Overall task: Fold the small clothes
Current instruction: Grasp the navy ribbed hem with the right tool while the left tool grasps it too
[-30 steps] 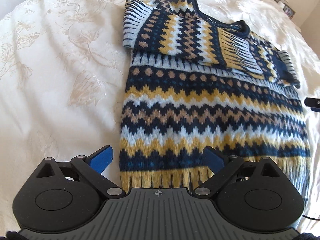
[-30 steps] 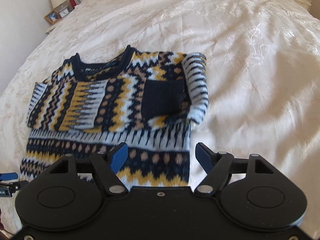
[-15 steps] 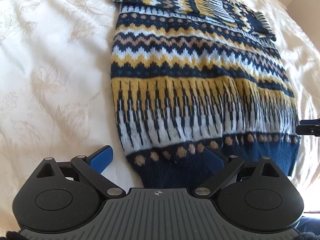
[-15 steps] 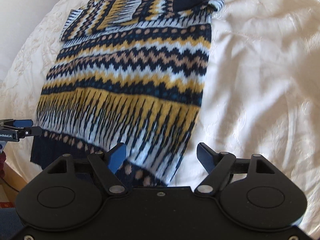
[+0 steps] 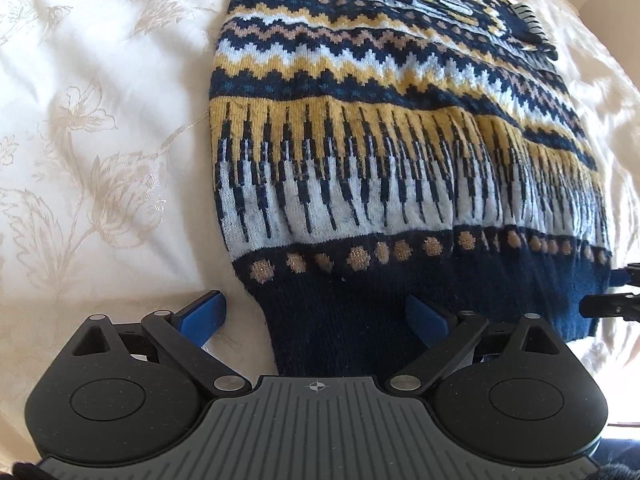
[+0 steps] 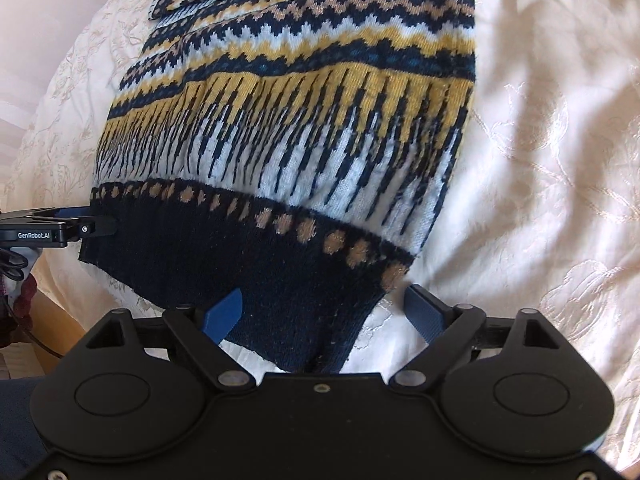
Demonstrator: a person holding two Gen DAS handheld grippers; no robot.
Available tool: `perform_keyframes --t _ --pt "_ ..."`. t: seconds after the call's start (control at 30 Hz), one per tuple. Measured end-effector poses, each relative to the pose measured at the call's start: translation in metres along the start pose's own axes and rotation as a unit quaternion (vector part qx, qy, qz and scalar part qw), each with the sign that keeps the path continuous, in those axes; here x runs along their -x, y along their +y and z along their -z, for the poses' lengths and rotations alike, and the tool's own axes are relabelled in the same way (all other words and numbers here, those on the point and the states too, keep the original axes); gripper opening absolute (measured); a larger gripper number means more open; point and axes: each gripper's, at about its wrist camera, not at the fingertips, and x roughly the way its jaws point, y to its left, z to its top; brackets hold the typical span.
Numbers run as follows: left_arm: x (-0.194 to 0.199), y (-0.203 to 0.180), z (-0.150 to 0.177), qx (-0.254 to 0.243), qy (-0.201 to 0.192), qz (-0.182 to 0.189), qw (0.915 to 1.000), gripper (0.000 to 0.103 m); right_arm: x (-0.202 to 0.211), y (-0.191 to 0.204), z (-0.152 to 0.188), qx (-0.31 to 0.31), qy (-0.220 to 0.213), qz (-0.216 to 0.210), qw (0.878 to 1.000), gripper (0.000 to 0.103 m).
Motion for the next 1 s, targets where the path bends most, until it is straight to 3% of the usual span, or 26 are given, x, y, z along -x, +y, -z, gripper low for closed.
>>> perform_keyframes --t 0.07,0.37,0.47,0.53,0.6,0.7,0.83,1.0 --pt "-0.003 0.000 0.000 -0.002 0.000 0.000 1.0000 0.098 -0.004 0.000 0.000 -0.004 -0.002 -0.007 1.000 0.102" --pt "-0.005 0.001 0.002 0.001 -0.007 0.008 0.9999 0.102 -0.005 -0.008 0.007 -0.022 -0.029 -0.026 0.999 0.103" --pt "-0.002 0.004 0.003 0.006 -0.007 0.018 0.9998 0.101 -0.002 -0.009 0.006 -0.019 -0.017 -0.032 0.999 0.103" --pt "0.002 0.007 0.004 0.010 -0.010 0.022 0.9997 0.096 -0.001 -0.011 0.005 -0.029 -0.007 -0.040 0.999 0.103" --pt "0.008 0.010 0.007 0.014 -0.013 0.029 0.9994 0.083 0.002 -0.012 0.005 -0.040 -0.005 -0.047 0.998 0.097" --pt "0.014 0.015 0.011 0.026 -0.016 0.043 0.9986 0.073 0.008 -0.016 0.009 -0.048 -0.010 -0.047 0.998 0.083" --pt "0.016 0.018 0.014 0.046 -0.020 0.050 0.9975 0.062 0.012 -0.022 0.013 -0.078 -0.016 -0.058 0.995 0.071" --pt "0.016 0.020 0.012 0.071 -0.015 0.073 0.9947 0.029 0.009 -0.019 0.013 -0.093 -0.009 -0.061 0.994 0.051"
